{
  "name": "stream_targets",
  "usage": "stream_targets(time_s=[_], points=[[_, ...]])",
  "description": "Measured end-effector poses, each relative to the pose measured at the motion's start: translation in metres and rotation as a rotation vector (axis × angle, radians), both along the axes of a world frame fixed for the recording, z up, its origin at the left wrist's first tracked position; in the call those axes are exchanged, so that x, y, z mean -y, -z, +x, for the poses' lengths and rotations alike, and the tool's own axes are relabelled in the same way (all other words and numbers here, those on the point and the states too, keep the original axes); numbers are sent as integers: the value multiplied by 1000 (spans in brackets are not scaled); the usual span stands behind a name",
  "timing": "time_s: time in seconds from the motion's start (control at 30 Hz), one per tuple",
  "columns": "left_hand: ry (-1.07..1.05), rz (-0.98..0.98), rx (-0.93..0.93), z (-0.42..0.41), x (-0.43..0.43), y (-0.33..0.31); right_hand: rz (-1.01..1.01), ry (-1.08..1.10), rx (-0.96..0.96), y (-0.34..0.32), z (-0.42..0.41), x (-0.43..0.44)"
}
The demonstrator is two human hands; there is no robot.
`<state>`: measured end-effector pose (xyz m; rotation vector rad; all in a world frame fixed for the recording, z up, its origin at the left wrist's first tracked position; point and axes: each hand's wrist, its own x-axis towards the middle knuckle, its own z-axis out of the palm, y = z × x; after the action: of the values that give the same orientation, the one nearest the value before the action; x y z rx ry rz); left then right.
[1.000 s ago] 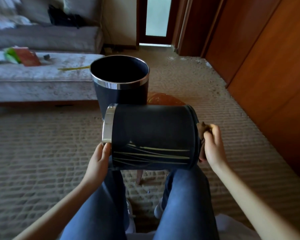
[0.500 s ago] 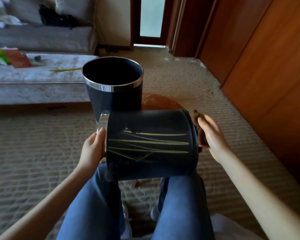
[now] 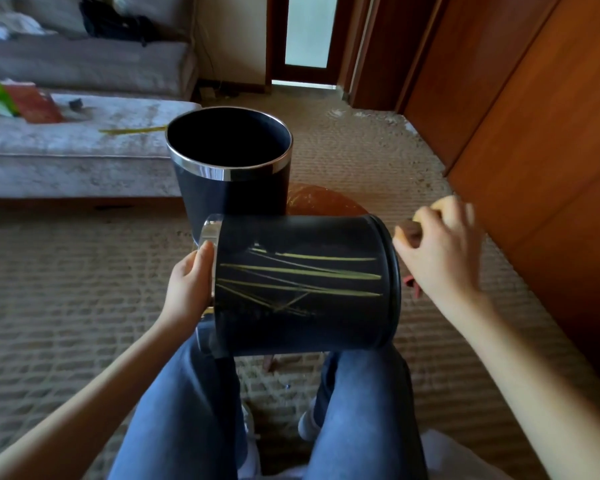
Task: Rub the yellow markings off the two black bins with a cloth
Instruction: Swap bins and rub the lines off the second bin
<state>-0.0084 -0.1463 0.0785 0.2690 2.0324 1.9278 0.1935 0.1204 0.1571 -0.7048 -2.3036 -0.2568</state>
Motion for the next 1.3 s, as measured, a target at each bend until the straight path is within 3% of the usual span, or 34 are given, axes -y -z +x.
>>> stream_targets(time_s=[0.17, 0.27, 0.43, 0.63, 0.87, 1.0, 1.13, 1.3], points=[[12, -6, 23, 3, 0, -6, -24, -103, 80, 26, -44, 24], [0, -31, 72, -1, -5, -14, -131, -238, 39, 37, -34, 18], [-17, -41, 63, -9, -10, -16, -217, -414, 127, 48, -8, 14], [-38, -61, 101, -13, -15, -19, -76, -450, 25, 64, 12, 32], [-19, -58, 35, -6, -11, -19, 47, -517, 82, 92, 49, 44], [-19, -10, 55, 1, -9, -18, -118, -449, 37, 51, -9, 32], [-27, -1, 78, 7, -6, -20, -385, -379, 202, 19, -63, 3], [-33, 69, 127, 11, -9, -24, -290, -458, 57, 40, -19, 43]])
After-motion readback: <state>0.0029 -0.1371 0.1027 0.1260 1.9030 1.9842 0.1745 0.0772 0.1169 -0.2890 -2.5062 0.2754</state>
